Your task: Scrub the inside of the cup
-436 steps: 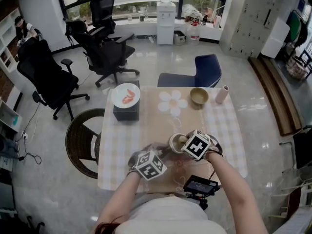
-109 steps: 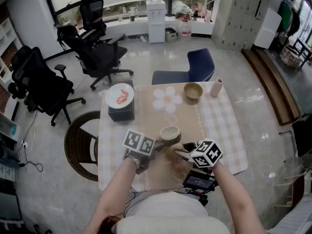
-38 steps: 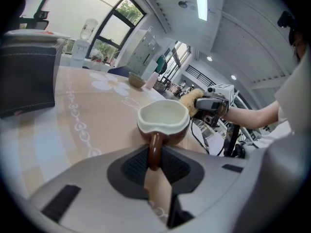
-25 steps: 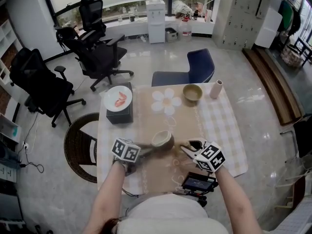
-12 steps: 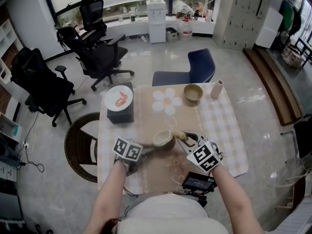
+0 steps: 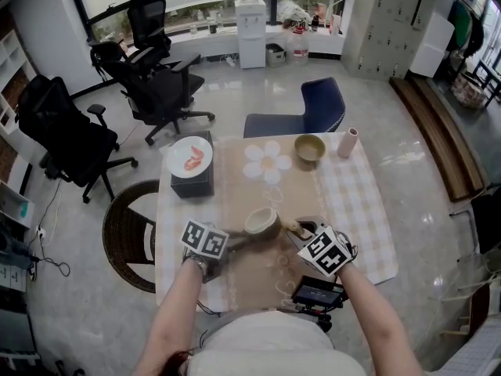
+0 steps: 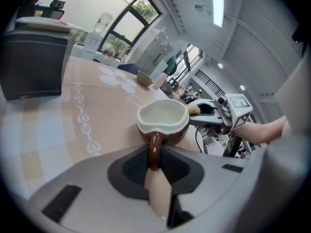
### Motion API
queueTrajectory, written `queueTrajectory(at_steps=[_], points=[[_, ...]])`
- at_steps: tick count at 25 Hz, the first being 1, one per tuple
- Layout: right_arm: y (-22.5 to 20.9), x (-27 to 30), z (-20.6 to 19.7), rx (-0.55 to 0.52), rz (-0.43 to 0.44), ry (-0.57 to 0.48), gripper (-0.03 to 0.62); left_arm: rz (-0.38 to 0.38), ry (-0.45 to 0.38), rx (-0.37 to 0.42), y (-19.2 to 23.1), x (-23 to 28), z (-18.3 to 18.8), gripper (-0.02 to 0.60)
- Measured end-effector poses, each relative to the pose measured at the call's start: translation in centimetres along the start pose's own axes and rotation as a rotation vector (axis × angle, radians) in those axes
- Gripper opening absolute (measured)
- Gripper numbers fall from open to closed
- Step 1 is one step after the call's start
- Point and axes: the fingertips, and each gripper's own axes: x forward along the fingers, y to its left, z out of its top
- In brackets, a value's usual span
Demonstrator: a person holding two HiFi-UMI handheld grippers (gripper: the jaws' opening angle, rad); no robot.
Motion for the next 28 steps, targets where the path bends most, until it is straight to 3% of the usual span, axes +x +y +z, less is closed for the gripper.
queueTrajectory(at_steps=[4, 7, 15, 22, 24, 28], points=[[-2.4, -1.3, 2.1, 0.090, -0.050, -0.125, 0.091, 0.031, 0.013, 0.123, 0.1, 0.0, -0.2, 0.060], [-2.7, -1.1, 3.1, 0.123, -0.031, -0.184, 0.092, 0.062, 0.023, 0.216, 0.3, 0.1, -0.4, 0.060], [-1.2, 0.8, 0.3, 0.188, 0.051, -0.110, 0.092, 0.111, 0.021, 0.352, 0.3, 0.2, -0.7, 0.061], [0.7, 1.2, -2.4, 0.318, 0.216, -0.023, 0.091, 0.173, 0.007, 0.464, 0.7, 0.3, -1.2, 0.061], [0.7, 0.9, -2.7, 0.321, 0.232, -0.017, 0.091, 0.205, 0.006, 0.533, 0.7, 0.3, -1.3, 0.061], [-1.0, 0.1, -1.8, 0.306, 0.178, -0.090, 0.092, 0.286, 0.028, 0.734, 0.4, 0.7, -1.6, 0.061]])
